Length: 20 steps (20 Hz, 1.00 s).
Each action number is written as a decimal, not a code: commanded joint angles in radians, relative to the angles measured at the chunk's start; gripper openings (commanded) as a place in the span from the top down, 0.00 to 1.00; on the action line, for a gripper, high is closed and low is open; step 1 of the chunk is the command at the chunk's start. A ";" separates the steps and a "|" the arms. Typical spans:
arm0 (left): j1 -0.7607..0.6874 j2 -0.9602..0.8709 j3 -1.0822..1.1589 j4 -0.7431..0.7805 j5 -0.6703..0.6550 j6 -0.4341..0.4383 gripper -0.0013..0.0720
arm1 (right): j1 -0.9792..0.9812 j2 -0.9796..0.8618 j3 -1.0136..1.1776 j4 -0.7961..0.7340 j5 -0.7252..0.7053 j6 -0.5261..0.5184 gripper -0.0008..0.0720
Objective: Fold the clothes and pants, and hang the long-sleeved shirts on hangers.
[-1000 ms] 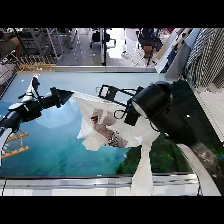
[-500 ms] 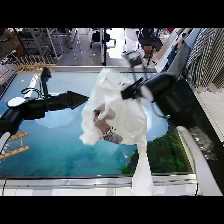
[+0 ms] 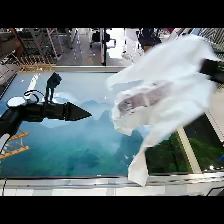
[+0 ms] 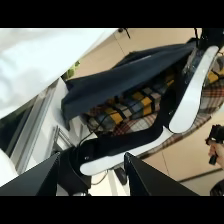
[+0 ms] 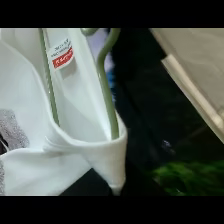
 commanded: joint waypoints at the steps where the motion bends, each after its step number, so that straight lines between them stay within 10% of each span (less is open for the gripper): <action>1: -0.001 0.006 0.000 0.003 -0.030 -0.004 0.44 | -0.309 0.061 0.014 -0.170 0.232 -0.034 0.97; 5: 0.000 0.006 0.000 0.003 -0.034 -0.004 0.44 | -0.674 0.107 0.047 -0.263 0.138 -0.045 0.97; 16: -0.001 0.003 0.000 0.002 -0.153 -0.006 0.44 | -1.148 -0.003 0.070 -0.257 -0.760 0.113 0.97; 20: -0.001 0.003 0.000 0.002 -0.153 -0.013 0.44 | -1.252 -0.068 0.059 -0.241 -0.788 0.383 0.96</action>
